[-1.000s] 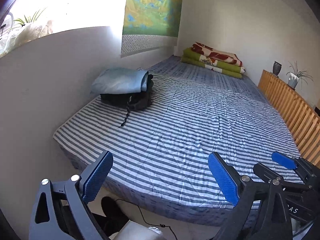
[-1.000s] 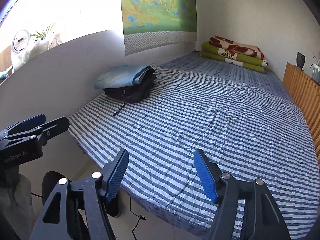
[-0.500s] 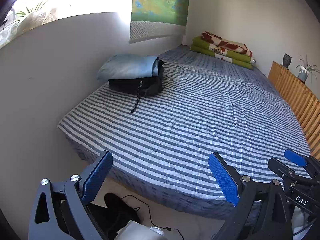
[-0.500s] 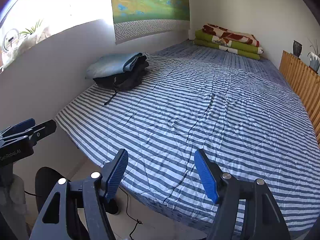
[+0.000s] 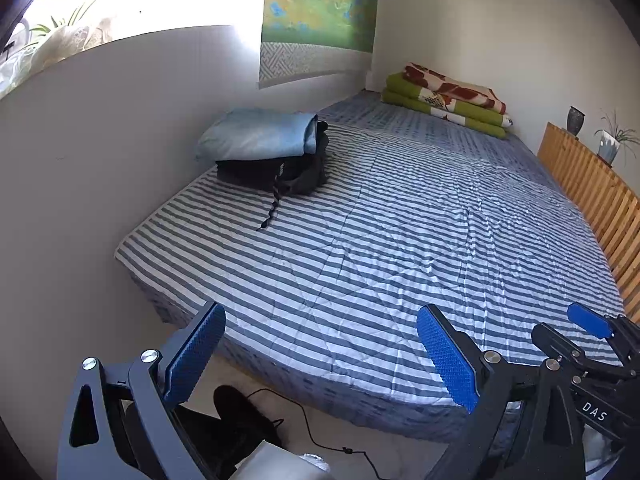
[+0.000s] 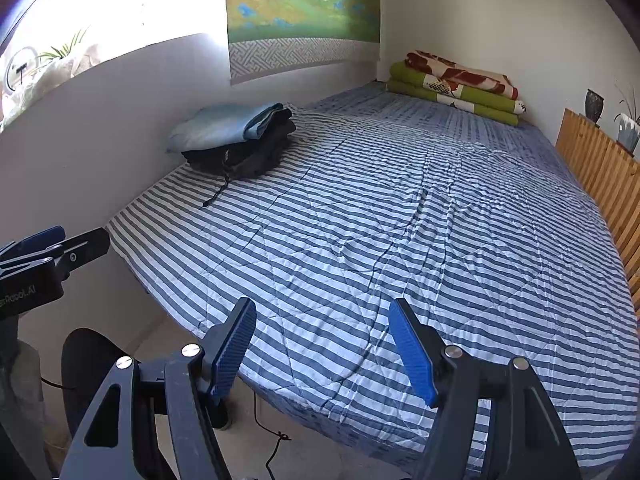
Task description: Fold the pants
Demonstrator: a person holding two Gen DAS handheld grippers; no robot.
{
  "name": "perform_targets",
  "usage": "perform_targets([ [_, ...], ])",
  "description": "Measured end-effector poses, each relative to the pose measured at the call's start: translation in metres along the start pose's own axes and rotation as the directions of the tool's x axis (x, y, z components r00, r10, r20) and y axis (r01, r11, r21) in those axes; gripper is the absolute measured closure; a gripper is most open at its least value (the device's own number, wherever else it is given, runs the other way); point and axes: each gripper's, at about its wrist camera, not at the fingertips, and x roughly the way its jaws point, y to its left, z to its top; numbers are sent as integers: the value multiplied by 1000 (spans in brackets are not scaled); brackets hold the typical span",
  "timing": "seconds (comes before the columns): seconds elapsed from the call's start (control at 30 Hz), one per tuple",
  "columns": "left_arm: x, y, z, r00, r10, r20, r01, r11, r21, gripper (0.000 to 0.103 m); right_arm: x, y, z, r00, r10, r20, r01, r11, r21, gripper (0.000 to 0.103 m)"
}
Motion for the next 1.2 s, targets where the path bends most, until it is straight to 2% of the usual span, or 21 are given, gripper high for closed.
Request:
perform_targets([
  [1.2, 8, -2, -6, 1000, -7, -17, 7, 1000, 8, 5, 3, 4, -4, 1000, 8, -19, -8, 1000, 0, 38],
])
